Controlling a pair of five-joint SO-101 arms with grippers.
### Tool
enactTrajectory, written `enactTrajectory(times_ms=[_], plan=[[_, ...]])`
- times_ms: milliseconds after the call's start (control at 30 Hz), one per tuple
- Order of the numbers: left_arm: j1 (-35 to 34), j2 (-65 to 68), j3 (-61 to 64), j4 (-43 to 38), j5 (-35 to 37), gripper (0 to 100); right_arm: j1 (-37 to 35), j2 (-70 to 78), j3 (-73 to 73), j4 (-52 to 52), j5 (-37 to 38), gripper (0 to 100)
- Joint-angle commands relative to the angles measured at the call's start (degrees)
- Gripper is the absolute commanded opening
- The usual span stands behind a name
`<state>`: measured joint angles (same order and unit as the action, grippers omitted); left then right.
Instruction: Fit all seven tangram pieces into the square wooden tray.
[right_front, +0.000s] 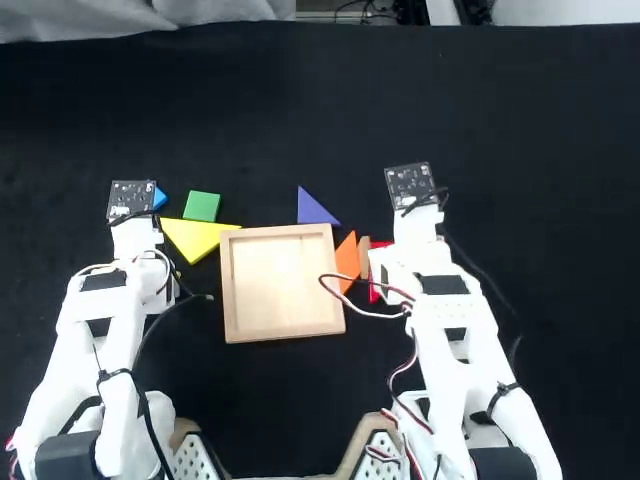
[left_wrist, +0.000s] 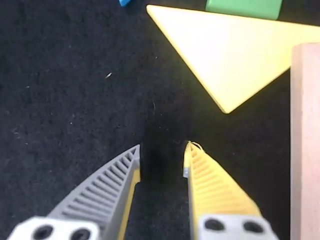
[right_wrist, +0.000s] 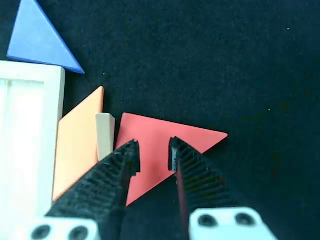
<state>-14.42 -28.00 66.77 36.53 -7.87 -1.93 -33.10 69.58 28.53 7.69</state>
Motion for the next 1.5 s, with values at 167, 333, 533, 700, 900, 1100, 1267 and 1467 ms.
enactTrajectory(times_ms=[167,333,533,700,900,1100,1267,1467], plan=[[-6.7,-1.7,-2.8,0.3,5.8,15,2.0,-0.3,-4.6,0.8,-2.3,23.5],[-6.7,-1.7,-2.8,0.3,5.9,15,2.1,-0.2,-4.6,0.6,-2.2,23.3],[-5.2,-1.6,-2.7,0.3,6.0,15,2.5,-0.2,-4.6,0.4,-2.5,22.9],[-3.7,-1.6,-2.5,0.3,5.8,15,2.0,0.0,-4.8,-0.2,-2.5,22.8],[-3.1,-1.6,-2.0,-1.1,6.2,15,-4.8,0.2,-5.8,-6.2,1.1,13.9],[-1.0,-1.6,-0.9,-1.7,5.8,15,-11.4,0.3,-6.5,-3.6,1.5,3.4],[-0.8,-1.6,-0.9,-1.7,5.8,15,-10.8,2.9,-6.9,-3.6,1.4,1.2],[-0.7,-1.6,-0.8,-1.7,5.8,15,-7.5,16.1,-13.4,-3.4,1.5,1.2]])
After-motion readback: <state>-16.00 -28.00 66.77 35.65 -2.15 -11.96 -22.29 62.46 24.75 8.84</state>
